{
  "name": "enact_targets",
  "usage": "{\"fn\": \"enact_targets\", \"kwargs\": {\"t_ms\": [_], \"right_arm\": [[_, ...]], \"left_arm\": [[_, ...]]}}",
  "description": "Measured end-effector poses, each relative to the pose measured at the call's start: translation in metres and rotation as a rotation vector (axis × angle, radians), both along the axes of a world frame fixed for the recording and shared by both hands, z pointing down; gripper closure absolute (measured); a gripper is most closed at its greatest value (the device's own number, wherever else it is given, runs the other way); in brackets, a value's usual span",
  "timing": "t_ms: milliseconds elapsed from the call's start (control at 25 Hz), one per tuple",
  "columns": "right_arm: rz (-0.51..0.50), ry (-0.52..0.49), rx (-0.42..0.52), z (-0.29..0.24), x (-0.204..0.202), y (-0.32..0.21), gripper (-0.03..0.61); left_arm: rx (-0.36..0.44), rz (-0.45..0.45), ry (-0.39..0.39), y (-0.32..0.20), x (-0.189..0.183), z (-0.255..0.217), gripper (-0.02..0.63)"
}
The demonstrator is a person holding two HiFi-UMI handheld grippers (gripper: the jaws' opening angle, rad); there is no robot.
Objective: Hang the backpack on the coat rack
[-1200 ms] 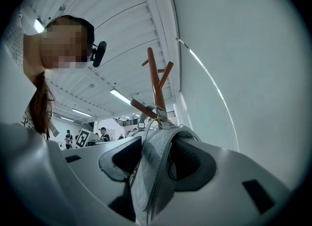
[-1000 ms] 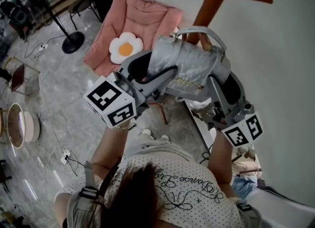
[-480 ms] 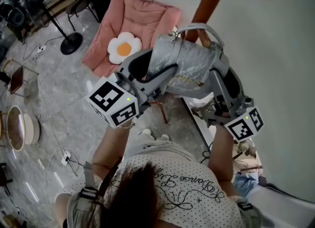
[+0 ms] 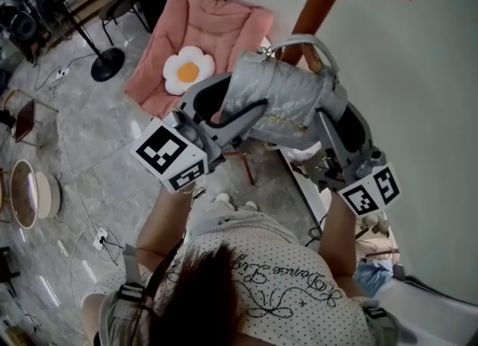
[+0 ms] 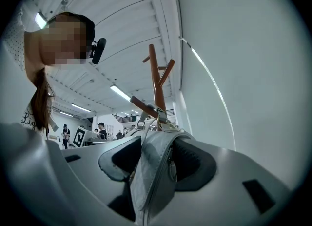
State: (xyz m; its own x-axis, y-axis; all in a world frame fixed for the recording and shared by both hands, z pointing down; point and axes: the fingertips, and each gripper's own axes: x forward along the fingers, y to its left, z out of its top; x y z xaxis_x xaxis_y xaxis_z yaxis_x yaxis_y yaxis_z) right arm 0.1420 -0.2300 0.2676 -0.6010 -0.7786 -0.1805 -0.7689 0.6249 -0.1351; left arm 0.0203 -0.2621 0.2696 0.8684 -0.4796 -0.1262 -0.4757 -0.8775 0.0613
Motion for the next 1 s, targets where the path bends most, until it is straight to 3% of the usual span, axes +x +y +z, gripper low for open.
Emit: {"fn": "enact_targets", "kwargs": {"t_ms": [200,440,680,1000], "right_arm": [[0.013,0.060,0.011,0.003,-0.002,0.005,0.357],[0.004,0.051,0.022,0.003,-0.001,0.010,0.354],[0.010,0.098,0.032,0.003,-0.002,0.011,0.348],[0.030,0.077,0.042,-0.001,0.012,0.018,0.348]], "left_arm": [[0.035,-0.029,-0.034,0.007,-0.005,-0.001,0.379],[0.027,-0.057,-0.054,0.007,-0.014,-0.001,0.381],[0.035,-0.089,-0.058,0.007,-0.027,-0.003,0.387],[0.046,-0.122,-0.042,0.007,-0.037,-0.009,0.413]]}}
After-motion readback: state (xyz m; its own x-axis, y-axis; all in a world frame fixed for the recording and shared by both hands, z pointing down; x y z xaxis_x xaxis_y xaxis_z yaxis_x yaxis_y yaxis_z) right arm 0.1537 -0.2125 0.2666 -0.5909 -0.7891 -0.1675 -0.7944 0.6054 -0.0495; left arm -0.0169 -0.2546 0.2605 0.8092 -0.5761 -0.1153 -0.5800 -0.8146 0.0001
